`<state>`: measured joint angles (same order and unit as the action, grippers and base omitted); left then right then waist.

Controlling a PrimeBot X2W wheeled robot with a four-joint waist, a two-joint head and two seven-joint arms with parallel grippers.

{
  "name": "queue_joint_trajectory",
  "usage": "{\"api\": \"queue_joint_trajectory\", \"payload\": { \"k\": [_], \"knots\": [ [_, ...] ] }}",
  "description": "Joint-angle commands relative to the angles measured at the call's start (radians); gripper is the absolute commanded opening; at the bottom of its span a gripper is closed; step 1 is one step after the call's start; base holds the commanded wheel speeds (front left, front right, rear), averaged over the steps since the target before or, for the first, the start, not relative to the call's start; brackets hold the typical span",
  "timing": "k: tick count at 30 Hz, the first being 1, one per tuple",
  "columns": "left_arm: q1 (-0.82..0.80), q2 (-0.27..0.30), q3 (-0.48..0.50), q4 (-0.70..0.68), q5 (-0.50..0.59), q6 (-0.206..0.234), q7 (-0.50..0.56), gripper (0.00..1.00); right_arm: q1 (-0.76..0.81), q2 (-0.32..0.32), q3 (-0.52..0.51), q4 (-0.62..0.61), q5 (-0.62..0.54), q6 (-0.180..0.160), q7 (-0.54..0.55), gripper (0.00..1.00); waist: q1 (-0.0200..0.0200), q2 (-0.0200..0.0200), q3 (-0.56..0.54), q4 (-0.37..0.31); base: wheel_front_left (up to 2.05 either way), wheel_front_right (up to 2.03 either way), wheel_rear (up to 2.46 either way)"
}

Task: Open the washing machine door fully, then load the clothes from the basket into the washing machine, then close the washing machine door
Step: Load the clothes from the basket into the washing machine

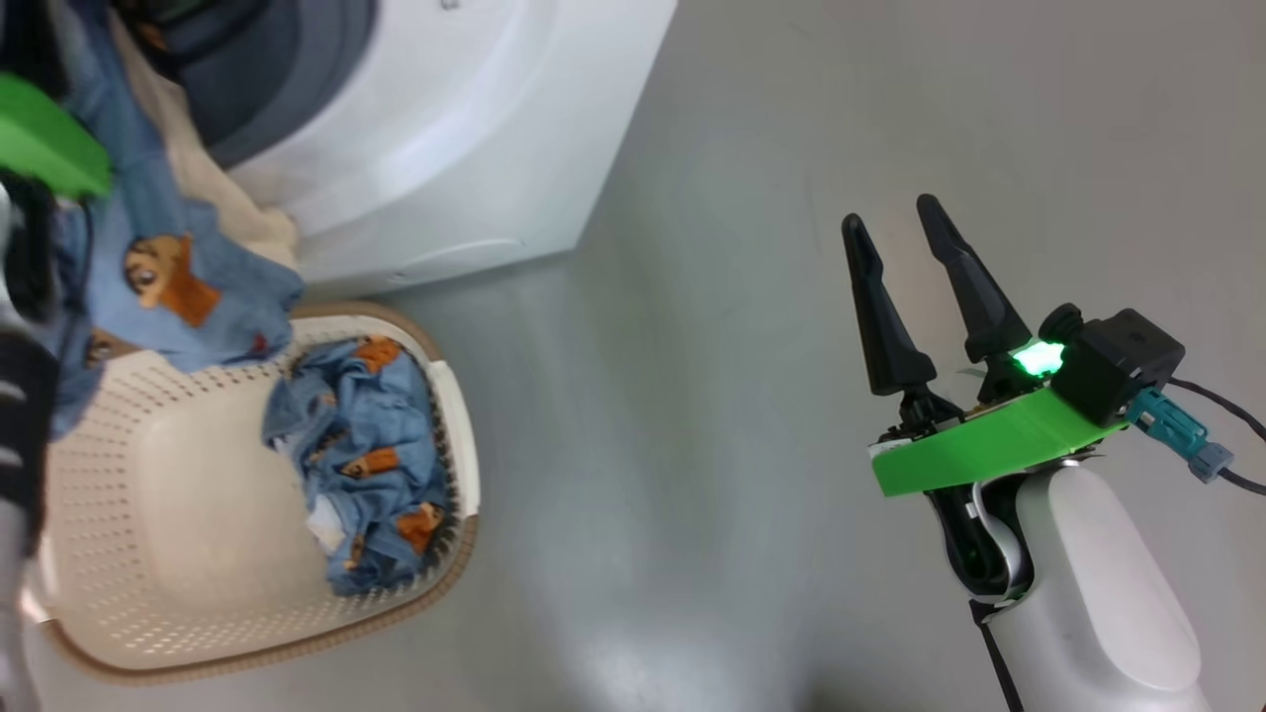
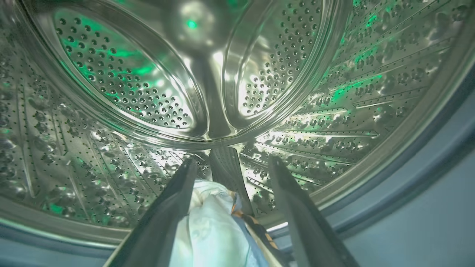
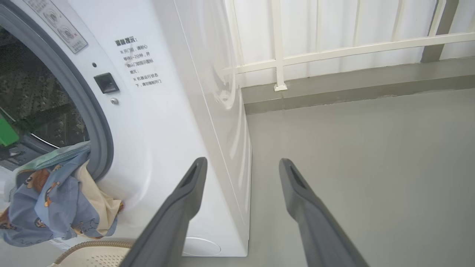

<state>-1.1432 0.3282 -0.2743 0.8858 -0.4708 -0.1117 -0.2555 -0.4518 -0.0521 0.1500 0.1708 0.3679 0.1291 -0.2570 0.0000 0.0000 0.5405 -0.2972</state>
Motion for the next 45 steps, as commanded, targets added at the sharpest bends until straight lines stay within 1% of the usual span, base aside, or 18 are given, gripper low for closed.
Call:
{"api": "queue_joint_trajectory", "payload": {
  "k": [1, 5, 10, 15, 24, 31, 36, 45],
  "knots": [
    [0.05, 0.037, 0.029, -0.06, 0.008, -0.002, -0.006, 1.0, 0.025, 0.002, 0.01, -0.018, -0.016, 0.002, -0.005, 1.0, 0.0, 0.0, -0.044, 0.038, 0.0, 0.0, 0.0],
    [0.124, 0.033, 0.043, -0.124, 0.009, -0.004, -0.006, 1.0, 0.034, 0.001, 0.0, -0.018, -0.023, 0.002, -0.005, 1.0, 0.0, 0.0, -0.057, 0.056, 0.0, 0.0, 0.0],
    [0.264, 0.032, 0.075, -0.256, 0.007, 0.004, -0.006, 1.0, 0.043, -0.007, -0.014, -0.025, -0.027, 0.002, -0.005, 1.0, 0.0, 0.0, -0.068, 0.079, 0.0, 0.0, 0.0],
    [0.425, 0.044, 0.096, -0.423, 0.024, 0.016, -0.006, 1.0, 0.047, -0.009, -0.019, -0.029, -0.027, 0.002, -0.005, 1.0, 0.0, 0.0, -0.081, 0.093, 0.0, 0.0, 0.0],
    [0.705, 0.041, 0.137, -0.675, 0.011, 0.068, -0.006, 1.0, 0.062, -0.023, -0.019, -0.039, -0.029, 0.002, -0.005, 1.0, 0.0, 0.0, -0.097, 0.116, 0.0, 0.0, 0.0],
    [0.866, 0.02, 0.17, -0.816, 0.003, 0.118, -0.006, 1.0, 0.073, -0.035, -0.021, -0.047, -0.029, 0.002, -0.005, 1.0, 0.0, 0.0, -0.108, 0.125, 0.0, 0.0, 0.0],
    [0.946, 0.011, 0.175, -0.881, 0.004, 0.138, -0.005, 1.0, 0.089, -0.045, -0.033, -0.059, -0.031, 0.002, -0.005, 1.0, 0.0, 0.0, -0.123, 0.134, 0.0, 0.0, 0.0],
    [0.965, 0.007, 0.174, -0.876, -0.014, 0.146, 0.01, 1.0, 0.099, -0.052, -0.029, -0.064, -0.032, 0.002, -0.005, 1.0, 0.0, 0.0, -0.129, 0.136, 0.0, 0.0, 0.0]
  ]
}}
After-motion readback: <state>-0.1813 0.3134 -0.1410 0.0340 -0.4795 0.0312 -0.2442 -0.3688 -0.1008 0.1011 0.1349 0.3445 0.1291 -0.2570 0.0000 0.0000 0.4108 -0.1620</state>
